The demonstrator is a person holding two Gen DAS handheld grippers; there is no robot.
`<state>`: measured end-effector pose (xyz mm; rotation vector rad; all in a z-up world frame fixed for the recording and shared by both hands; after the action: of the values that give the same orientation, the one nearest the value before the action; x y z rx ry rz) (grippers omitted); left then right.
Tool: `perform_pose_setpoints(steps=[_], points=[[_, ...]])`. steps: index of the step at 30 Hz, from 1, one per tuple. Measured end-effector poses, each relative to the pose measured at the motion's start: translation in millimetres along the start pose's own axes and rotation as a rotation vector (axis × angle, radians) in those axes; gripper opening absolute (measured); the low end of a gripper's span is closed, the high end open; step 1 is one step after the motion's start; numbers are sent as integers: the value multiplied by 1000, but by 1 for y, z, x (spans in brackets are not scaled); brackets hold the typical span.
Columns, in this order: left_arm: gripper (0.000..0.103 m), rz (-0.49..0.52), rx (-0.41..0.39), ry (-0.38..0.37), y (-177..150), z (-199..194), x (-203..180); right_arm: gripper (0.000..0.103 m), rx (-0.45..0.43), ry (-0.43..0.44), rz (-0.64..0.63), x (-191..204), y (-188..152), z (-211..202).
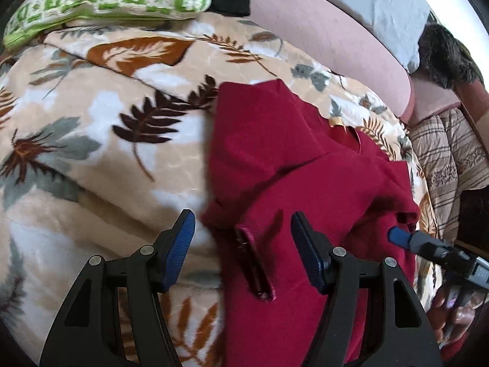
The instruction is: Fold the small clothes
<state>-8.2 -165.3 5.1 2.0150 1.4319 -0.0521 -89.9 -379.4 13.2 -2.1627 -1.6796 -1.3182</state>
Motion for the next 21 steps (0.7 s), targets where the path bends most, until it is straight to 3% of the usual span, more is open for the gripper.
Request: perform_pose_setpoints(steps=[2,4,6,11,13,15,17,21], points=[[63,37,-36,-5,1,2,-9,49,-24,-22,-1,-6,-1,-13],[20,69,-53,2,4,5,-14,49,-45,-77,-4,-18,1,-25],[14,86,-50,22,9,9,-17,49,-54,-156,7,-40,0,-41],[7,123,-72,-19,37,-3,-34,49,-85,-319,74,-99,4,-65],[5,153,-109,-46,58,-15,-47,46,-95,-458,89,-123,10,-77],[5,169,-144,-56,73,-25,-56,36,-123,-467,107,-134,13,-94],[5,160,-155,-95,87,-31,-61,34,-169,-490,125,-138,13,-114],[5,213,-118,-5,87,-12,-59,36,-141,-493,130,-140,0,-131]])
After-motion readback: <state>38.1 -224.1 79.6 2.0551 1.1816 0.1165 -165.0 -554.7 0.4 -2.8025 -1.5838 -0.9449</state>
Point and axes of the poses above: each gripper's, at about its wrist camera, not at the fingertips, and z roughly the way its jaws point, x to its left, y to its top, the point moved 5 cm from there along z, roughly the way its jaws point, and after that the axes turned 4 degrees about -y, right-handed, at the moved point
